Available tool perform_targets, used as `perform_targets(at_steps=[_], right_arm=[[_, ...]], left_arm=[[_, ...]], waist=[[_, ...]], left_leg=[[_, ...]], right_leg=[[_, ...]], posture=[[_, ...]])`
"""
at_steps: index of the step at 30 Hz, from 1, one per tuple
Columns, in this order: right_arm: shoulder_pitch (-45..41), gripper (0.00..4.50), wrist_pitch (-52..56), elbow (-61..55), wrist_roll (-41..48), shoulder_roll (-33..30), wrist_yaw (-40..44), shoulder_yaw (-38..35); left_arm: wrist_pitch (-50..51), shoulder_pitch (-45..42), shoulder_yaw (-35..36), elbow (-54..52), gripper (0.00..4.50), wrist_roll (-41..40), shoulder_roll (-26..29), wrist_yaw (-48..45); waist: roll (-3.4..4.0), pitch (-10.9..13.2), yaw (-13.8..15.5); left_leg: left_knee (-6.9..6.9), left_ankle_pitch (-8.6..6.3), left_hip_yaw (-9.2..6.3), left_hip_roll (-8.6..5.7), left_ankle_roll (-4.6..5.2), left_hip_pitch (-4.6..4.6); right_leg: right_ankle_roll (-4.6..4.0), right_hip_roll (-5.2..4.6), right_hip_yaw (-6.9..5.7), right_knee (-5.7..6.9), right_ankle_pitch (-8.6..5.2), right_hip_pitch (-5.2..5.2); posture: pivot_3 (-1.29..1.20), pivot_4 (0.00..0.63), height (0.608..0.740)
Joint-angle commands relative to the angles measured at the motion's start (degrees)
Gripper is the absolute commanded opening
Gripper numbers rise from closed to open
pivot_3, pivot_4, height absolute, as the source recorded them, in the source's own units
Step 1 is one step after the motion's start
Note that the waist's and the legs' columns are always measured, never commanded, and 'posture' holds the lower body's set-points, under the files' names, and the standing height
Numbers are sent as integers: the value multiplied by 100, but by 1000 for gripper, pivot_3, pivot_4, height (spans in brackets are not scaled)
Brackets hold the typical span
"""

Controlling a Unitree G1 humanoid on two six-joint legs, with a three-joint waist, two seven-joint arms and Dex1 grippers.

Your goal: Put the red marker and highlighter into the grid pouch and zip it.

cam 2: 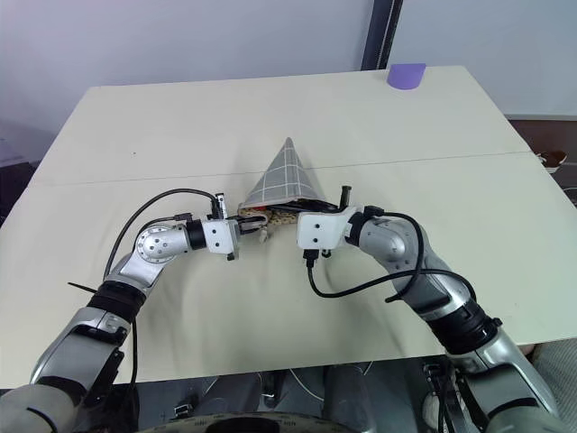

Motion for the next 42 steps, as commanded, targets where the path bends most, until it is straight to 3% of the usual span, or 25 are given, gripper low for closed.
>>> perform_targets(at_steps=[1, 14, 19, 26, 29, 34, 37, 42], right_arm=[[101, 396, 31, 151, -73, 69, -57, -111], [1009, 396, 914, -440, 437, -439, 378, -1117], [812, 396, 431, -403, 4, -583, 386, -742], [213, 396, -149, -26, -270, -130, 292, -265], [157, 396, -128, 17, 53, 65, 379, -367], [373, 2808, -251, 16, 265, -37, 308, -711], [843, 4300, 483, -659, 1572, 92, 807, -1400], [1364, 4300, 2084, -1894, 3737, 226, 1261, -2431]], left_arm=[[-56, -111, -43, -493, 0, -221, -79, -63], [-63, -15, 47, -479, 0, -175, 72, 17], [-176, -134, 29, -364, 0, -147, 55, 36], [-310, -260, -53, -345, 0, -192, 12, -109], [-334, -285, -2, -320, 0, -246, 58, -170], [-306, -227, 55, -232, 0, -180, 139, -75], [-246, -145, 42, -203, 0, -114, 155, -15], [-84, -115, 70, -73, 0, -127, 108, 85]], waist=[[0, 0, -4], [0, 0, -3], [1, 1, -27], [1, 1, -4], [0, 1, -9], [1, 1, -5], [0, 1, 1], [1, 2, -13]], left_leg=[[0, 0, 0, -1, 0, 0], [-3, 0, 0, -2, 0, 0], [-5, 2, 2, 3, -3, -1], [-3, 6, 0, 2, -8, -1], [-3, 4, 1, -2, -5, -1], [-5, 4, -1, -1, -5, -1], [-4, 3, -2, -1, -4, -1], [-7, 2, -4, 0, -2, -1]], right_leg=[[0, 0, 1, 0, 0, 0], [-1, -5, 3, 2, 0, 9], [-1, -6, 6, 6, 0, 8], [-1, -5, 4, 6, 0, 9], [-1, -1, 4, 2, 0, 7], [-1, -3, 4, 3, 0, 10], [-2, -2, 4, 2, 0, 12], [-2, -5, 7, 3, 1, 11]], posture=[[0, 150, 740], [0, 150, 740], [0, 150, 740], [0, 150, 740], [0, 150, 740], [0, 150, 740], [0, 150, 740], [0, 150, 740]])
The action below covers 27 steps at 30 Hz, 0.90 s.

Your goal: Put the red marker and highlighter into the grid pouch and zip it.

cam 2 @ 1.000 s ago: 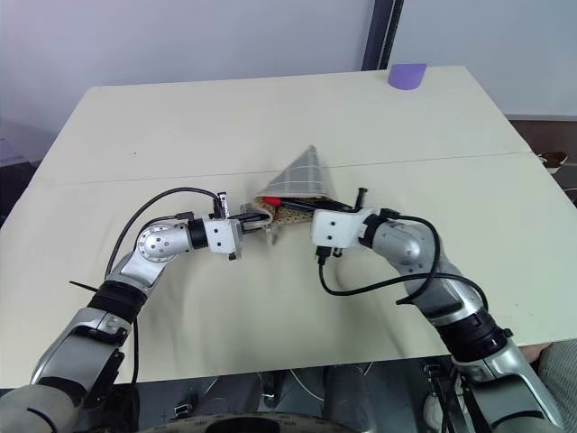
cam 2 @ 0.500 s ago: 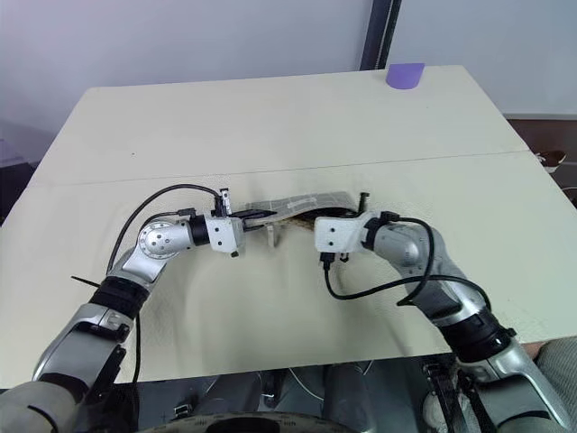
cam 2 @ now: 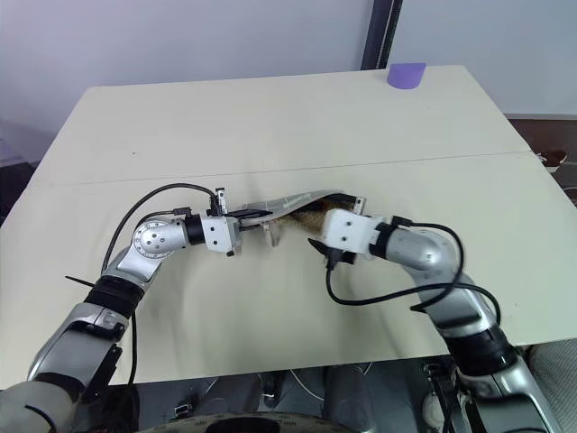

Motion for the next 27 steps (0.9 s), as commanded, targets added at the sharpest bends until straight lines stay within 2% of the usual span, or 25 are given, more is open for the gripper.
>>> perform_targets(at_steps=[1, 3, 5, 10, 19, 24, 27], right_arm=[[171, 4300, 1226, -1015, 1575, -9, 252, -767], [322, 4300, 1867, -1283, 2127, -92, 303, -890], [417, 4300, 2300, -1313, 2321, -80, 129, -881], [827, 4300, 3023, -1055, 1934, -205, -377, -42], [13, 4300, 3284, -243, 1989, 1241, -1689, -103], [-290, 4300, 3385, -78, 2258, 1839, -1896, -62], [-376, 4300, 3386, 0, 2291, 1976, -1909, 5]], left_arm=[[94, -77, 104, 93, 0, -48, -35, 182], [244, -166, 127, 189, 0, -64, -125, 267], [332, -286, 128, 283, 0, -10, -226, 387], [476, -493, -69, 354, 0, 252, -525, 584], [151, -717, -407, 525, 0, 885, -608, 896], [-44, -912, -564, 583, 0, 1374, -583, 1303], [-152, -1002, -664, 609, 0, 1714, -532, 1588]], waist=[[0, 0, 7], [0, 0, 13], [-1, 0, 14], [-3, 0, 17], [-4, 1, 11], [-4, 1, 8], [-4, 1, 6]], left_leg=[[0, 0, -1, 1, 0, 0], [2, 0, -2, 4, -1, 0], [3, 0, -3, 5, -1, 0], [9, 0, 1, 3, -1, 0], [5, 1, 2, 5, -3, -3], [5, 0, 3, 1, 1, -3], [0, 0, 3, 0, 4, -3]], right_leg=[[0, 0, 0, 1, 0, 0], [0, 1, 1, 1, -1, 2], [0, 1, 0, 1, -1, 5], [1, -5, -2, -2, -2, 9], [1, -1, -3, 1, 0, 0], [1, -2, -5, -3, 0, -1], [1, -2, -4, -1, 0, -2]], posture=[[0, 150, 740], [0, 150, 740], [0, 150, 740], [0, 150, 740], [0, 150, 740], [0, 150, 740], [0, 150, 740]])
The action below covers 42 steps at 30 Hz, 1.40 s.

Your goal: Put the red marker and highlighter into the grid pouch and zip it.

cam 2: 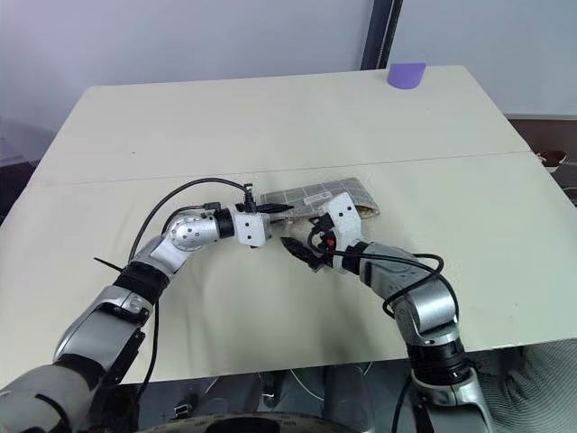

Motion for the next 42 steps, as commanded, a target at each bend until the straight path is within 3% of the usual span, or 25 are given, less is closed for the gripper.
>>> perform_targets(at_steps=[1, 2, 5, 11, 12, 25, 29, 32, 35, 41, 42], right_arm=[[-169, 4300, -31, -28, 159, 120, -50, -7], [-204, 4300, -22, 4, 226, 186, -65, -60], [-310, 3422, 28, 65, 422, 339, -90, -204], [-340, 250, 43, 123, 470, 274, -85, -206], [-330, 27, 39, 114, 468, 256, -79, -199], [413, 27, -693, 630, -11, -1727, 418, -1086], [533, 27, -977, 871, -77, -2033, 464, -1323], [672, 27, -1201, 910, -29, -2115, 569, -1490], [787, 1067, -1197, 710, 189, -2036, 739, -1480], [904, 4261, -1158, 733, 156, -2198, 767, -1776], [975, 4494, -1199, 729, 144, -2297, 829, -1873]], left_arm=[[-227, -163, -90, -52, 0, 317, 68, 347], [-252, -176, -116, -53, 0, 384, 85, 411], [-288, -191, -155, -39, 0, 497, 114, 548], [-340, -202, -185, 36, 0, 587, 172, 705], [-346, -206, -192, 45, 0, 599, 179, 721], [-429, -158, 102, 523, 0, 145, 646, 632], [-426, -121, 142, 679, 0, -120, 768, 453], [-281, -44, 221, 768, 0, -757, 785, -166], [135, 117, 427, 474, 1080, -1753, 595, -921], [626, 433, 912, -206, 4268, -2563, 497, -1356], [686, 530, 1008, -382, 4479, -2709, 546, -1432]], waist=[[0, 0, 0], [0, 0, -1], [1, 0, -8], [1, 0, -7], [1, 0, -8], [0, 0, 2], [0, 0, -21], [0, 0, -9], [0, 0, -9], [0, 0, 4], [0, 0, 3]], left_leg=[[-1, 0, 0, 0, -1, 0], [-1, -1, 0, 0, -1, 0], [-1, -1, 0, 0, -2, 0], [1, -1, -1, 0, -3, 0], [1, -1, -1, 0, -3, 0], [1, -1, 1, -1, -2, 0], [2, 2, 3, 0, 2, 0], [2, 2, 2, 3, 2, 0], [3, 3, 2, 2, 5, 0], [9, 3, 1, 2, 8, -1], [9, 3, 1, 2, 8, 0]], right_leg=[[0, 1, 0, 0, 0, -1], [0, 1, 0, 0, 0, -1], [0, 6, 0, 2, 0, -2], [0, 9, -1, 3, 0, -6], [0, 10, -1, 3, 0, -8], [1, 0, -2, 2, 0, 0], [1, -1, 0, 3, 0, -1], [1, 0, -1, 4, 0, 0], [1, -1, -1, 3, 0, 0], [1, -1, 0, 2, 0, 5], [1, -2, 0, 2, 0, 4]], posture=[[0, 150, 740], [0, 150, 740], [0, 150, 740], [0, 150, 740], [0, 150, 740], [0, 150, 740], [0, 150, 740], [0, 150, 740], [0, 150, 740], [0, 150, 740], [0, 150, 740]])
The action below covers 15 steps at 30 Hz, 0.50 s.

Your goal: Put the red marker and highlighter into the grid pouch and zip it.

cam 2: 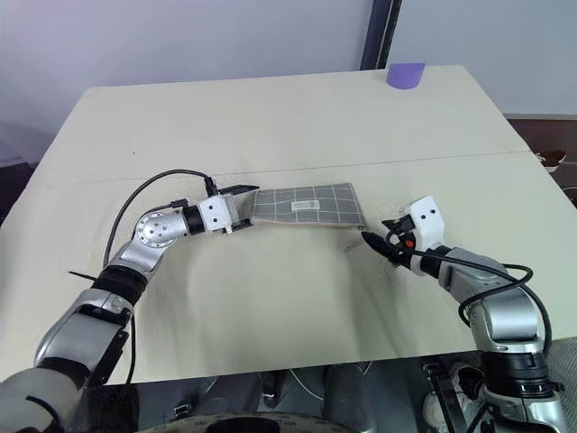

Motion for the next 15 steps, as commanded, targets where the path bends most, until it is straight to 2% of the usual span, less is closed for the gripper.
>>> perform_targets(at_steps=[1, 8, 11, 15], right_arm=[[194, 4494, -166, -168, 87, -362, 176, -565], [1317, 4494, -845, -740, 408, -613, 876, -1643], [2259, 4494, -927, -1460, 934, -603, 1557, -2093], [2933, 4494, -858, -1968, 1380, -615, 1949, -2267]], left_arm=[[275, 272, 479, -785, 4479, -756, 203, -373], [2048, 1205, 1310, -2395, 4479, -2166, 827, -1063], [2488, 1479, 1731, -2654, 4479, -2333, 1127, -984], [2695, 1752, 2040, -2648, 4479, -2284, 1273, -908]], waist=[[0, 0, -1], [2, -1, -5], [4, -1, 12], [5, -1, -4]], left_leg=[[-1, 0, 1, 0, 0, 0], [-9, -1, -2, 4, 1, 0], [-8, -6, -1, 4, -7, 1], [-3, -7, 5, 5, -9, 10]], right_leg=[[0, -1, 1, 0, 0, -1], [-1, 3, 5, 0, -1, -5], [-2, 2, 9, 1, -1, -3], [-20, 4, 18, -2, -14, 14]], posture=[[0, 150, 740], [0, 150, 740], [0, 150, 740], [0, 150, 740]])
